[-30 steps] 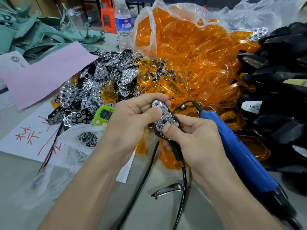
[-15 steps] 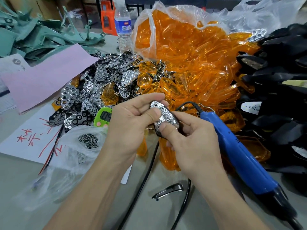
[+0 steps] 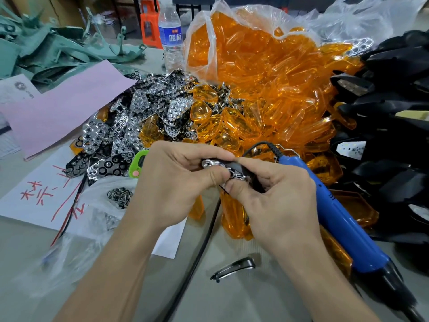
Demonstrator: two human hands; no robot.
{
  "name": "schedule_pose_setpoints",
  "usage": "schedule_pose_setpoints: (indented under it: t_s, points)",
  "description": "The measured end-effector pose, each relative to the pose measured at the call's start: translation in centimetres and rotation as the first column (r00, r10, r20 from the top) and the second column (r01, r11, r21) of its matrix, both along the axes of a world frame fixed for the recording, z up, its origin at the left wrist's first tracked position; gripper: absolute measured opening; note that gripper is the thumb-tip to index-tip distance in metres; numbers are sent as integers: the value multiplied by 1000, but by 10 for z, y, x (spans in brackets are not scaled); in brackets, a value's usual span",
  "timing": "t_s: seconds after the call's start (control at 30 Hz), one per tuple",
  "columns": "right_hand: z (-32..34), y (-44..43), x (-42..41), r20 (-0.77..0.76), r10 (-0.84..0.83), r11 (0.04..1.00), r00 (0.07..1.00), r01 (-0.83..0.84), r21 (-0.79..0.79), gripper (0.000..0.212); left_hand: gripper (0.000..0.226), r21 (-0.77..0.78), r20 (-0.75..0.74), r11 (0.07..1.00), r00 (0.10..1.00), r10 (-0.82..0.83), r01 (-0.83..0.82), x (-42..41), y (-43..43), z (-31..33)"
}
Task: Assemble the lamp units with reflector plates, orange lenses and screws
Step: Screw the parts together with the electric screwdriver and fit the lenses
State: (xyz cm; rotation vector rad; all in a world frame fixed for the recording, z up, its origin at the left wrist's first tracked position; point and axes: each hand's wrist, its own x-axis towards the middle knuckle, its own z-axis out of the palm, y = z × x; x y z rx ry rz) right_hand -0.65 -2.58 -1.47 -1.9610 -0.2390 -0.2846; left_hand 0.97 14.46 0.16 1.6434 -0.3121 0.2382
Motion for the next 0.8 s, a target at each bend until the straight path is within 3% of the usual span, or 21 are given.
schedule_pose_setpoints:
  t_s: [0.17, 0.4, 0.57, 0.67, 0.73, 0.8]
  points:
    - [1, -2, 3, -50, 45, 995, 998, -50, -91, 10, 22, 31, -28, 996, 996, 83, -83, 0, -2, -2]
    - [-1, -3, 7, -114, 111, 993, 987, -107, 44, 12, 19, 127, -23, 977, 985, 173, -169, -3, -8, -3]
    - [-5, -3, 10, -112, 120, 992, 987, -114, 60, 14, 18, 156, -50, 967, 976, 213, -203, -2, -9, -7]
    - [-4, -4, 13, -185, 108, 992, 977, -92, 89, 10, 22, 143, -44, 964, 972, 231, -223, -1, -16, -7]
    - [2, -5, 14, -285, 148, 979, 947, -99, 178, 7, 26, 111, -80, 967, 967, 240, -231, 2, -16, -7]
    - [8, -5, 13, -371, 274, 911, 887, -117, 395, 19, 30, 12, -154, 974, 962, 225, -226, 6, -11, -7]
